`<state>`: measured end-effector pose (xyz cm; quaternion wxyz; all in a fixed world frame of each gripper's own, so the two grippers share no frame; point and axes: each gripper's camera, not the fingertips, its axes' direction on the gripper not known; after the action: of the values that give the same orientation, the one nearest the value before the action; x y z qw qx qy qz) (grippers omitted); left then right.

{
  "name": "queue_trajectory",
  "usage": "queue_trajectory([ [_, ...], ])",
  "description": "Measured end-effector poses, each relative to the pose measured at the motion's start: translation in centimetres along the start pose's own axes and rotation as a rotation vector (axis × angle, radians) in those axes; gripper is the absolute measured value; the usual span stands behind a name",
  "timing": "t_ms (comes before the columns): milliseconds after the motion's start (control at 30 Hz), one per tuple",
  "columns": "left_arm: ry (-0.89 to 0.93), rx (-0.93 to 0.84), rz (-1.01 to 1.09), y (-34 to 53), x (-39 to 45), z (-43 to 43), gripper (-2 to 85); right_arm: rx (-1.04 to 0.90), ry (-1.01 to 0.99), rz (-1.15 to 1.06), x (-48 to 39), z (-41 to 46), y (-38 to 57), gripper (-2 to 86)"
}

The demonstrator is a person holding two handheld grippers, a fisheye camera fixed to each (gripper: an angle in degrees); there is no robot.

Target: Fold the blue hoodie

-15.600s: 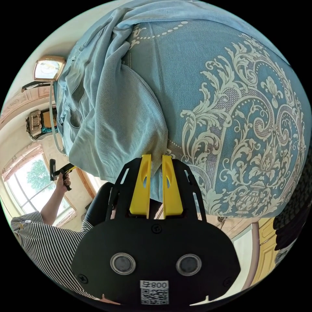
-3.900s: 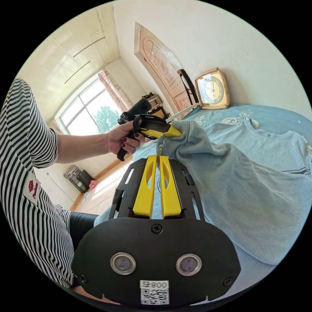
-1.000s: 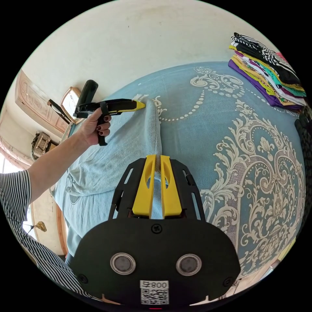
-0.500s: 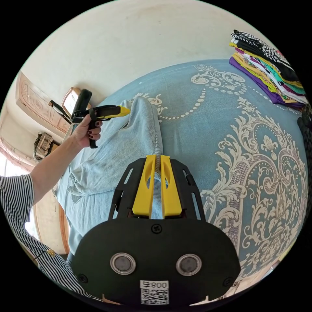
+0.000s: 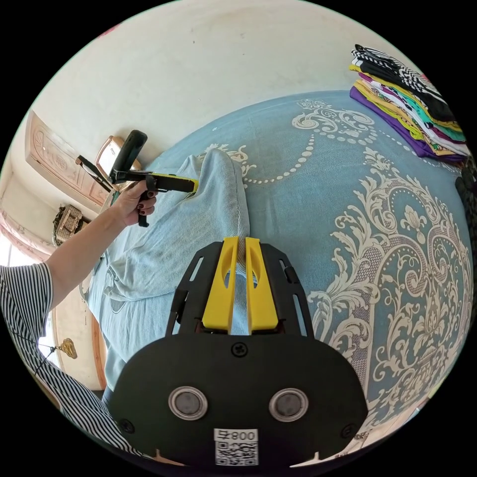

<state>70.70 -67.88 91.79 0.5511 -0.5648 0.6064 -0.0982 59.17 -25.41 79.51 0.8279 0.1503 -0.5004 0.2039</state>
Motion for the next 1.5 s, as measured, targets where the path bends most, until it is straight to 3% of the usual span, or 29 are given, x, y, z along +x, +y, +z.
queue_trajectory([
  [67,-0.004,0.042,0.021,-2.2,-0.2,-0.2,0.2,0.002,-0.004,0.0,0.2,-0.1,0.0,2.2],
  [267,0.073,-0.07,0.025,-5.1,-1.6,0.2,0.2,0.006,0.004,0.004,0.4,-0.3,0.1,2.3],
  [467,0.14,-0.002,-0.064,-5.4,-3.7,-0.9,0.1,0.011,-0.027,0.019,1.1,-0.6,0.2,2.3],
  [633,0.124,0.133,-0.117,-7.2,-4.5,-1.6,0.2,0.013,-0.023,0.018,1.3,-0.7,0.2,2.3],
  [867,-0.008,0.14,-0.096,-7.2,-2.9,-2.2,0.2,0.017,-0.045,0.025,1.8,-0.9,0.3,2.3],
  [1033,0.167,0.127,-0.049,-5.9,-2.7,-1.4,0.1,0.016,-0.027,0.017,1.6,-0.9,0.3,2.3],
  [1400,0.056,0.169,-0.107,-6.2,-2.3,-1.3,1.5,0.019,-0.019,0.009,1.6,-0.8,0.3,2.2],
  [1500,0.216,0.266,-0.095,-3.8,-2.7,-2.5,4.5,0.02,-0.015,0.006,1.6,-0.8,0.3,2.2],
])
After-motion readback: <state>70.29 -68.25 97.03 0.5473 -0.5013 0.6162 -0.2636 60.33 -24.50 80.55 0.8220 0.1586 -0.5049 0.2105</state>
